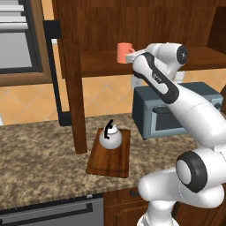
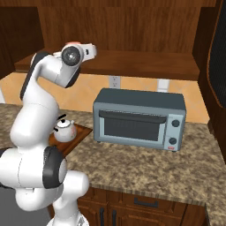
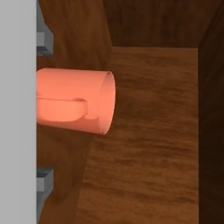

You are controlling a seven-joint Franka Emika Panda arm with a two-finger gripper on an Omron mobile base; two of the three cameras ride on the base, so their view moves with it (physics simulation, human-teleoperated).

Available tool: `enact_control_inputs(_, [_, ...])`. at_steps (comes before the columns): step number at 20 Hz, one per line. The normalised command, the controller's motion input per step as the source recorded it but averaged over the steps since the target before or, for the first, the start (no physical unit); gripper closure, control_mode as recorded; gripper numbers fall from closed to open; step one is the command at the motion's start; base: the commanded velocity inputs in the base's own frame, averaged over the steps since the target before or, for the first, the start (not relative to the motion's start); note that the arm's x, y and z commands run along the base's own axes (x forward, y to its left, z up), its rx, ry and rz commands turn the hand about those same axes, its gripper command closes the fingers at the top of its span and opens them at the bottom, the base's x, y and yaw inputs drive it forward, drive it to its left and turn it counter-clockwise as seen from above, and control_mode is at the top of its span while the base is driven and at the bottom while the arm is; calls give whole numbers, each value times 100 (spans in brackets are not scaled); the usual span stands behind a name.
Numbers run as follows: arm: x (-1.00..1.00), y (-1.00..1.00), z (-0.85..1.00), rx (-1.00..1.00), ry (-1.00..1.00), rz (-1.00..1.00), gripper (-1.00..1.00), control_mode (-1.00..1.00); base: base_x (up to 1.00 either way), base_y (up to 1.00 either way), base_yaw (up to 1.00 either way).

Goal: Pick the kettle from the counter and place it on the tray. Then pick the mug from the cabinet and place it on the tray. Then close the cabinet doors.

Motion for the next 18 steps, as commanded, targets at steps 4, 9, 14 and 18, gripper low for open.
enact_control_inputs(4, [14,25,0,0,0,0,-100,-100,0,0,0])
enact_control_inputs(9, [20,3,0,0,0,2,-100,-100,0,0,0])
enact_control_inputs(14, [11,0,0,0,0,4,-100,-100,0,0,0])
enact_control_inputs(18, [10,0,-2,0,0,3,-100,-100,0,0,0])
